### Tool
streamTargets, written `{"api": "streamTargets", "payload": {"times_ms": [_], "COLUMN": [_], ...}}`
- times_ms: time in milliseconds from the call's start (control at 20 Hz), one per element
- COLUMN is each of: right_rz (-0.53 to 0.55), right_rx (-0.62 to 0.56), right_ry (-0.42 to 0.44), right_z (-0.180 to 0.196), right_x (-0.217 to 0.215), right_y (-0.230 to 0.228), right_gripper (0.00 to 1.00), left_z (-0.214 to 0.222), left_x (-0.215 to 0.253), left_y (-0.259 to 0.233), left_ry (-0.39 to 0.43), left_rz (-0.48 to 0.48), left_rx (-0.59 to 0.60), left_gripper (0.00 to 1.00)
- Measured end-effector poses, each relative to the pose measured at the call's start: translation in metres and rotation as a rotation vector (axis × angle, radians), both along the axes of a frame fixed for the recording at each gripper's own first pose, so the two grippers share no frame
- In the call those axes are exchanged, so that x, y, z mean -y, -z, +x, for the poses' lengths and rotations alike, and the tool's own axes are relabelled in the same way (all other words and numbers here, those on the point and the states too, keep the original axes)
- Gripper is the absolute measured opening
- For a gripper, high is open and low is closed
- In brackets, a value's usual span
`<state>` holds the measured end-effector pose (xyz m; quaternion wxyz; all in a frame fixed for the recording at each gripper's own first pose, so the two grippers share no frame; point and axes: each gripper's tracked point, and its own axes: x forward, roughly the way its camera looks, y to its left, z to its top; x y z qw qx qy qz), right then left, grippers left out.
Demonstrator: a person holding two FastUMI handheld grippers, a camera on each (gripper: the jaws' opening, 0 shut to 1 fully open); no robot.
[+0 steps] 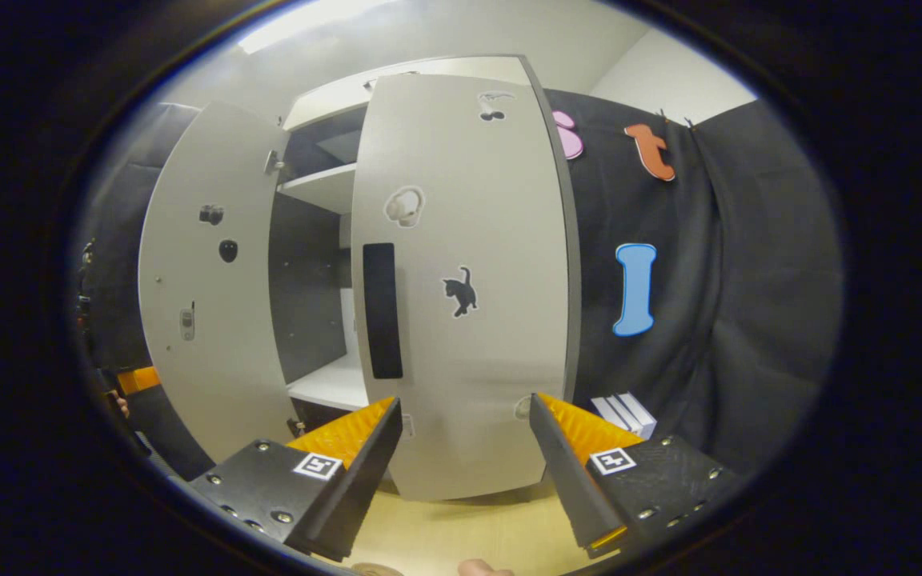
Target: Grasp the bottle in the cabinet with the left hand and place it on the coaster, then close the right door with the right hand and the left door with the left hand.
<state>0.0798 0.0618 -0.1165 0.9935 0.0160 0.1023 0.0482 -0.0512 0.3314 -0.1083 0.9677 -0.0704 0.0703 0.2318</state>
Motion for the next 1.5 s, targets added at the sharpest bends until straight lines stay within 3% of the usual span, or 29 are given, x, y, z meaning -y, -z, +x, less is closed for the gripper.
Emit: {"api": "streamTargets", "payload": {"times_ms": [100, 250, 300, 350, 650, 1050, 1250, 1300, 1350, 1500], "right_rz": [0.001, 0.007, 0.01, 0.01, -0.033, -0.014, -0.009, -0.011, -0.013, -0.008], "right_rx": [-0.007, -0.013, -0.014, -0.016, -0.01, -0.023, -0.024, -0.023, -0.022, -0.02], "right_ry": [0.003, 0.005, 0.005, 0.003, 0.046, 0.167, 0.184, 0.184, 0.185, 0.185], "right_z": [0.0, 0.002, 0.001, 0.001, -0.019, -0.047, -0.058, -0.059, -0.061, -0.065], "right_x": [0.005, 0.01, 0.011, 0.012, 0.041, 0.092, 0.097, 0.098, 0.098, 0.097], "right_y": [0.003, 0.004, 0.004, 0.004, 0.001, 0.001, 0.0, 0.0, 0.0, -0.001], "right_gripper": [0.93, 0.97, 0.93, 0.97, 0.97, 0.97, 0.97, 0.97, 0.97, 0.97], "left_z": [0.002, 0.007, 0.01, 0.014, 0.045, 0.067, 0.077, 0.08, 0.083, 0.085], "left_x": [0.007, 0.026, 0.036, 0.048, 0.105, 0.141, 0.169, 0.173, 0.176, 0.185], "left_y": [0.003, 0.003, 0.004, 0.005, 0.01, 0.023, 0.024, 0.021, 0.02, 0.017], "left_ry": [0.023, 0.065, 0.087, 0.112, 0.255, 0.343, 0.423, 0.429, 0.44, 0.458], "left_rz": [-0.019, -0.013, -0.013, -0.016, 0.007, -0.001, -0.021, -0.015, -0.007, 0.016], "left_rx": [-0.008, -0.011, -0.011, -0.012, -0.026, -0.054, -0.05, -0.044, -0.04, -0.043], "left_gripper": [0.95, 0.95, 0.95, 0.95, 0.95, 0.95, 0.95, 0.89, 0.95, 0.95]}}
